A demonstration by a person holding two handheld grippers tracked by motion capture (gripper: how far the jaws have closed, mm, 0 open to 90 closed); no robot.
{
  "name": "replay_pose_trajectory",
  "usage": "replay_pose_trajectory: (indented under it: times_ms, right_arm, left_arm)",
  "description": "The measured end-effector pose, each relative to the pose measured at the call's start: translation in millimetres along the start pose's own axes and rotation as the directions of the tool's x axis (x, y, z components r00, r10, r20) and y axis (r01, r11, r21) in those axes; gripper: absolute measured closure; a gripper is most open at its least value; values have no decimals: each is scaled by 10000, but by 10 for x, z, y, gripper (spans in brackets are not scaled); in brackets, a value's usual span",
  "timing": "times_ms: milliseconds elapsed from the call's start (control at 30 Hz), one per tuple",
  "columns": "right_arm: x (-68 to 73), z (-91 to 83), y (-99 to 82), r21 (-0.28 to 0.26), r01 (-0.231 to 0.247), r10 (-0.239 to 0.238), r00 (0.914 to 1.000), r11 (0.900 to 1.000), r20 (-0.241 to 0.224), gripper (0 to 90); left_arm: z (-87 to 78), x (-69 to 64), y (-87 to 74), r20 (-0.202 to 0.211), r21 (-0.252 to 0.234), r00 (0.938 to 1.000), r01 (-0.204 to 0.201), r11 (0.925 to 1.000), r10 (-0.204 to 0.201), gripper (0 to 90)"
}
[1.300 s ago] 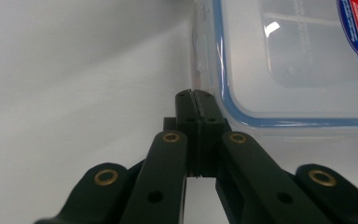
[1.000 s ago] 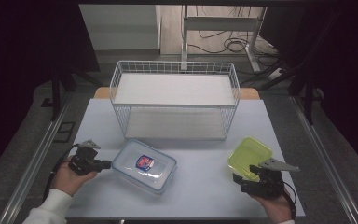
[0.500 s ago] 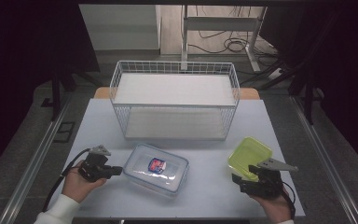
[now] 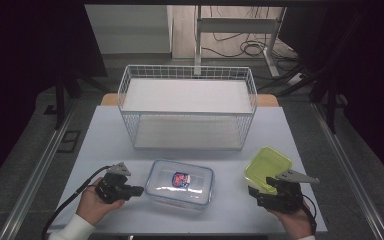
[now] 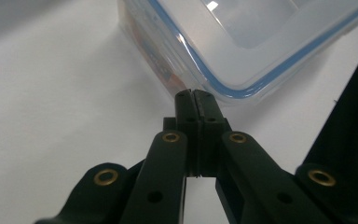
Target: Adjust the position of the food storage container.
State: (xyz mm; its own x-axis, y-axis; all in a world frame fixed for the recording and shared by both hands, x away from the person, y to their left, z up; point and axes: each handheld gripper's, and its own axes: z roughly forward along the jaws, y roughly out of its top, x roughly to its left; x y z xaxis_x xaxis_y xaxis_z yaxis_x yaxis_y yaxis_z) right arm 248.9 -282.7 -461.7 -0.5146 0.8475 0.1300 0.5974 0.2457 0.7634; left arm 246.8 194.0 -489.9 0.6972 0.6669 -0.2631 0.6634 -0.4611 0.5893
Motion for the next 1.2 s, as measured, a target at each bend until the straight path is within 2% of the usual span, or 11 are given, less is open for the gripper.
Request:
replay_pose_trajectory:
  times_ms: [333,367,400,633,867,1033,1167,1200]
  right_arm:
    - [4,-2,5,-31,-81,81,10000,10000,-44,235]
    - [4,-1,6,-25,-84,84,10000,10000,-35,235]
    - [4,0,6,-24,-89,88,10000,10000,-34,235]
    - [6,5,5,-12,-83,83,10000,10000,-36,235]
    - [13,13,8,-6,-110,110,9999,9999,-30,235]
    - [19,4,18,-88,-173,171,9998,9998,-138,235]
    - [31,-30,45,-224,-316,308,9989,9993,-352,233]
    - [34,-37,53,-264,-353,342,9985,9990,-417,231]
  left_arm:
    - [45,-104,-16,287,-80,9996,-70,9999,72,900]
    - [69,-138,-18,469,-16,9988,-145,9999,145,900]
    - [80,-152,-21,471,0,9987,-176,9998,176,900]
    - [79,-158,-25,469,-124,9988,-116,9999,122,900]
    - [97,-188,-37,758,-220,9971,-74,9997,90,900]
    - [85,-184,-41,673,-257,9976,-112,9996,129,900]
    - [-10,-152,-47,100,-487,9999,110,9988,-105,892]
    - [-55,-149,-47,-76,-701,9995,304,9971,-310,875]
